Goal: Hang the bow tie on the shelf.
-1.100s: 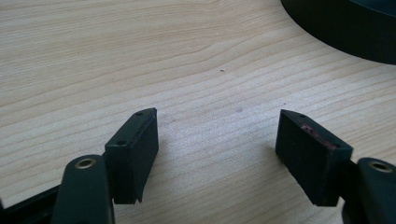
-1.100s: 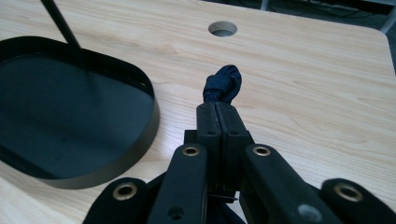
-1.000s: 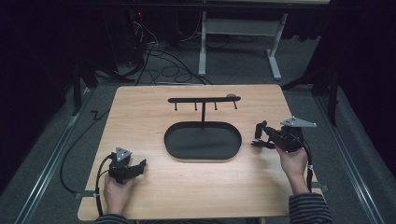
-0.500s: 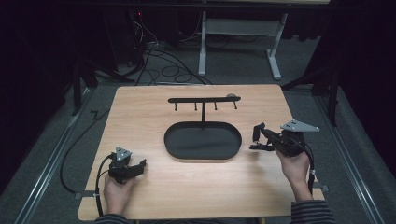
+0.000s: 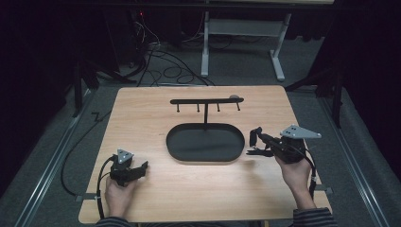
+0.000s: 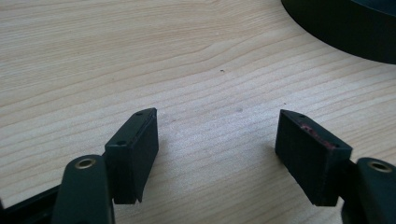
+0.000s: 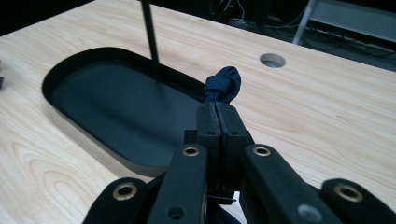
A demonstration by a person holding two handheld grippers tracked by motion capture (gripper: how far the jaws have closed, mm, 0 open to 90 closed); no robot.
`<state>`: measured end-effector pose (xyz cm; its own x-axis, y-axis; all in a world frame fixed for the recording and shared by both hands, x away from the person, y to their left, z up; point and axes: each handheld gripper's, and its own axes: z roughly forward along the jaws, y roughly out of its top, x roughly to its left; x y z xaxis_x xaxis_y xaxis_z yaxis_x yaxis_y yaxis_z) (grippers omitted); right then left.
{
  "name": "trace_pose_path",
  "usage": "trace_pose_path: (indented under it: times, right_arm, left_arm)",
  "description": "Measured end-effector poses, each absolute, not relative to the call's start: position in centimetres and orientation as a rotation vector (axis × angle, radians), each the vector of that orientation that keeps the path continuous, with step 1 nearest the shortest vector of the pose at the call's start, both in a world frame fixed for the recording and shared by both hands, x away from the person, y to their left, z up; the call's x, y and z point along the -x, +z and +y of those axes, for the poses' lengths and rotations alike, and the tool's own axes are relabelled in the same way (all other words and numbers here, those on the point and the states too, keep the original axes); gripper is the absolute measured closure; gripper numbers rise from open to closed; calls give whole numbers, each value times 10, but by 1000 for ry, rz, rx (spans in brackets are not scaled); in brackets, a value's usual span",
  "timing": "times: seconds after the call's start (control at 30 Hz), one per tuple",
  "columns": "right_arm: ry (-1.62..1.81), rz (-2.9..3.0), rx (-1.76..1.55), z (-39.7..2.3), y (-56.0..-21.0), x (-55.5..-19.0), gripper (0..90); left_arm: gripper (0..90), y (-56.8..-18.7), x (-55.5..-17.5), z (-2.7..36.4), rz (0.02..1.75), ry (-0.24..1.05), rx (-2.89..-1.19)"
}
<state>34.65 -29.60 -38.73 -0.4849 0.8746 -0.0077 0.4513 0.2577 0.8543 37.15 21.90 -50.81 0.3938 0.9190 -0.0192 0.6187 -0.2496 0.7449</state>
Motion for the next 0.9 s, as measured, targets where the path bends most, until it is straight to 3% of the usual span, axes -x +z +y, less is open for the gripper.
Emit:
trace_pose_path:
  times: [0.9]
  right_arm:
    - [1220, 2115, -1066, -257, -373, -354, 900]
  left_arm:
    - [306, -508, -372, 219, 1312, 563, -1975]
